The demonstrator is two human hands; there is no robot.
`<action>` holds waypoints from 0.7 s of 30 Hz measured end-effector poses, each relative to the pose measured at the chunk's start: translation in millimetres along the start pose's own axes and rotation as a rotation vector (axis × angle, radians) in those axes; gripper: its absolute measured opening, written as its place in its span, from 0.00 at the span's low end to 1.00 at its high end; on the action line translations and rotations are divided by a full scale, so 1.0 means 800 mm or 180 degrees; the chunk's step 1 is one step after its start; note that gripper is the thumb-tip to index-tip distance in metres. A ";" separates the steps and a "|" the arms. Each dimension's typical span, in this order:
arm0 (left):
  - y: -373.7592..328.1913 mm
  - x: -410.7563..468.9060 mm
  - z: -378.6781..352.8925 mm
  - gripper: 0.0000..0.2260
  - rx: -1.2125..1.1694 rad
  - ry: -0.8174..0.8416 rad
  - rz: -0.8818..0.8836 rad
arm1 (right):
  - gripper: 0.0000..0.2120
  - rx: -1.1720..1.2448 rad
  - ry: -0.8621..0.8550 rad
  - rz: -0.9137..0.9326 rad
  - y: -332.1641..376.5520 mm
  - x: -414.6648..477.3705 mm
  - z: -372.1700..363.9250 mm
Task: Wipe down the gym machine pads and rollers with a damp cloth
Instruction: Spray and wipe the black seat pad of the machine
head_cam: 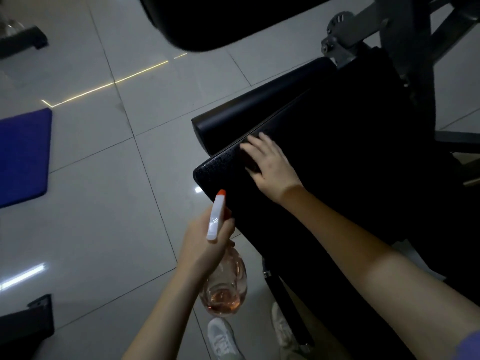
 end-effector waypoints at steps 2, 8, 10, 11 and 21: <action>-0.012 0.003 0.000 0.04 -0.0075 -0.0054 -0.0006 | 0.24 -0.0319 0.0083 -0.0005 -0.028 -0.017 0.011; -0.065 0.029 -0.011 0.22 -0.0171 -0.0069 0.0145 | 0.28 -0.0647 -0.0227 -0.1536 -0.084 -0.043 0.047; -0.072 0.042 -0.019 0.24 -0.0370 -0.0017 0.0297 | 0.31 -0.0399 -0.0538 -0.1595 -0.065 -0.047 0.037; -0.074 0.048 -0.022 0.19 -0.0445 0.0014 0.0338 | 0.33 -0.0450 -0.0548 -0.1465 -0.058 -0.049 0.030; -0.088 0.098 -0.035 0.07 -0.0176 0.0456 0.0324 | 0.34 -0.1113 -0.0530 -0.0718 -0.101 -0.063 0.060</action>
Point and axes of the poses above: each hand's wrist, its own x-axis towards the middle knuckle, its own z-axis out of the back of the hand, y = z × x, the point moved 8 cm from there along x, towards the middle knuckle, and after that the axes turned 3 degrees about -y, right-handed, at the moved point
